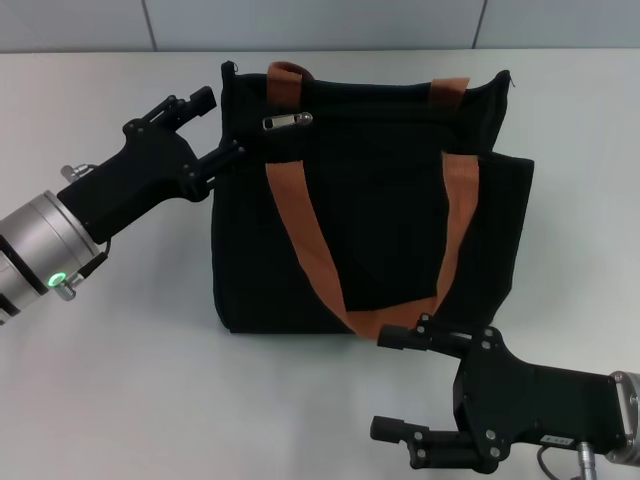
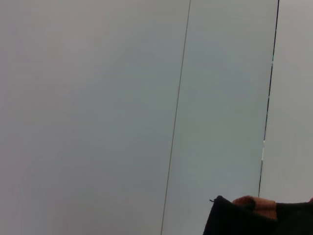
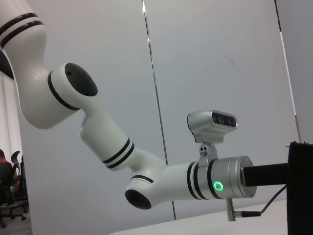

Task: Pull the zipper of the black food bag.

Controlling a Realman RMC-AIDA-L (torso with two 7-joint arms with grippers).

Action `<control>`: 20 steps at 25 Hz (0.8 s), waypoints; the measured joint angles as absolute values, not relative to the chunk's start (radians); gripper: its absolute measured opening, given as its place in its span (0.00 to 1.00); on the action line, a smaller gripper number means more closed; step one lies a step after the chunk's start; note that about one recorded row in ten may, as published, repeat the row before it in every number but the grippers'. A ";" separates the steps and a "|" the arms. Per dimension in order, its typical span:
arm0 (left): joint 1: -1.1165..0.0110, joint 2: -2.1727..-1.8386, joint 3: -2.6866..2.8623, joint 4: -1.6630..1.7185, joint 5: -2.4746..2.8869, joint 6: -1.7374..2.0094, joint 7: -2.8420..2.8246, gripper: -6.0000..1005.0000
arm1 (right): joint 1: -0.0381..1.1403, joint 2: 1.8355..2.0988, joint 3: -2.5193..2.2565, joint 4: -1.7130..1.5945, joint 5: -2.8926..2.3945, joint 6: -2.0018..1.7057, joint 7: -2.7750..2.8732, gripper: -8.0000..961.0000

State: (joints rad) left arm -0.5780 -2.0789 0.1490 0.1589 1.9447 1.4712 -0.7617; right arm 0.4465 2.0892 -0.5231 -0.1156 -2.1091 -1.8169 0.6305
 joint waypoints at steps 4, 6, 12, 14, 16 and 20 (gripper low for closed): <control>-0.573 -2.078 0.156 0.154 1.944 1.495 -0.761 0.66 | 0.449 2.089 -0.523 -0.113 -2.109 -1.799 0.630 0.82; -0.566 -2.078 0.154 0.154 1.943 1.518 -0.761 0.65 | 0.451 2.089 -0.523 -0.110 -2.109 -1.785 0.629 0.82; -0.558 -2.077 0.154 0.149 1.942 1.539 -0.748 0.63 | 0.454 2.089 -0.521 -0.108 -2.107 -1.781 0.629 0.82; -0.557 -2.077 0.157 0.143 1.942 1.541 -0.727 0.62 | 0.457 2.089 -0.520 -0.108 -2.107 -1.780 0.629 0.82; -0.558 -2.077 0.156 0.129 1.941 1.546 -0.693 0.61 | 0.460 2.089 -0.520 -0.108 -2.107 -1.779 0.629 0.82; -0.561 -2.077 0.158 0.126 1.941 1.555 -0.685 0.56 | 0.460 2.089 -0.520 -0.109 -2.106 -1.779 0.629 0.82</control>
